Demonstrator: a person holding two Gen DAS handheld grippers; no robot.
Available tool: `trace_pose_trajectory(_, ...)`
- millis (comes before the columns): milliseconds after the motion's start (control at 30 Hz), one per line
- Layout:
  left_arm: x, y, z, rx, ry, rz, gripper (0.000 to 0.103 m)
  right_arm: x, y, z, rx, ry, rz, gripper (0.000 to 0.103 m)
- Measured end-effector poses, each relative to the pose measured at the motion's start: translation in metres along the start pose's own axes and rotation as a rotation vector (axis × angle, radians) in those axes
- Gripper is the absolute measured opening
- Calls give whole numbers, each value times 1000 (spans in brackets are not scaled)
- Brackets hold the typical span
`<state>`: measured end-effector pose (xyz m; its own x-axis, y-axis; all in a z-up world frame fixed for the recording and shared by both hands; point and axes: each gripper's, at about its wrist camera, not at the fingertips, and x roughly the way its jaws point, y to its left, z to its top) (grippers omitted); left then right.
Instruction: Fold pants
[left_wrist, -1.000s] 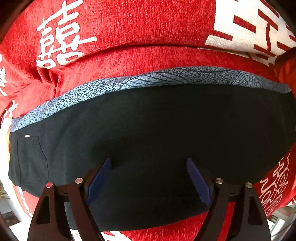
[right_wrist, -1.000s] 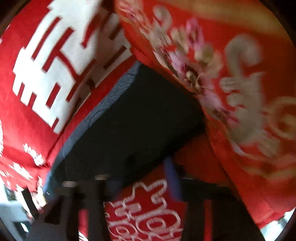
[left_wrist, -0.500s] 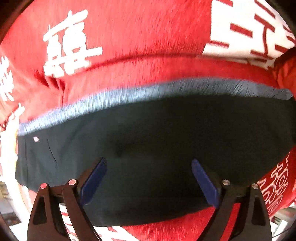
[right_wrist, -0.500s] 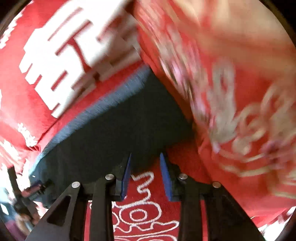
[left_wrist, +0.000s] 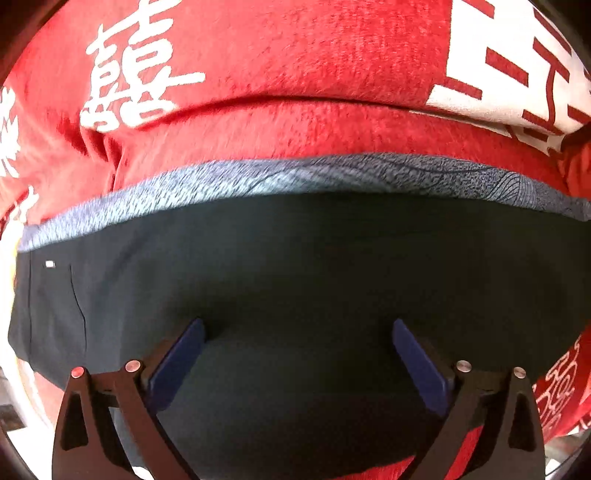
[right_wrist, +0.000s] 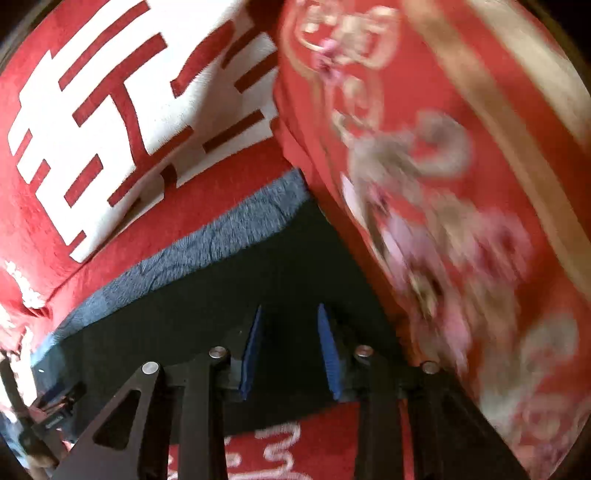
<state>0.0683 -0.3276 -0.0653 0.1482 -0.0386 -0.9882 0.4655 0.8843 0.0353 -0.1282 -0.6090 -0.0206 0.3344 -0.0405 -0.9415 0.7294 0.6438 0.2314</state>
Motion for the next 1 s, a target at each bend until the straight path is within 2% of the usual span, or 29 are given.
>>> trace_pose_trajectory(167,-5,10,-19,3,28,-7,102,-11,6,-35,73,74,102,38)
trace_pose_trajectory(233,-10,14,-28,16,26,-17,102,-13,22,-53,70,104,153,39)
trace_pose_trajectory(400,-23,43,-39,61,-8,-8,102,-8,93,-98,-9,180,272,39)
trace_pose_trajectory(533,-29,95,-31,61,-37,18,102,1,155,-130,-55,230,383,39)
trace_pose_trajectory(600,-31,123,-27,53,-51,42,102,7,183,-148,-58,261,439,42)
trace_pose_trajectory(767,-28,217,-23,4,-64,145,102,24,250,-198,-80,359,555,44)
trace_pose_trajectory(933,-5,297,-38,-51,-38,255,102,40,285,-232,-75,431,624,44)
trace_pose_trajectory(1000,12,325,-49,-88,-3,245,102,46,290,-239,-57,437,642,44)
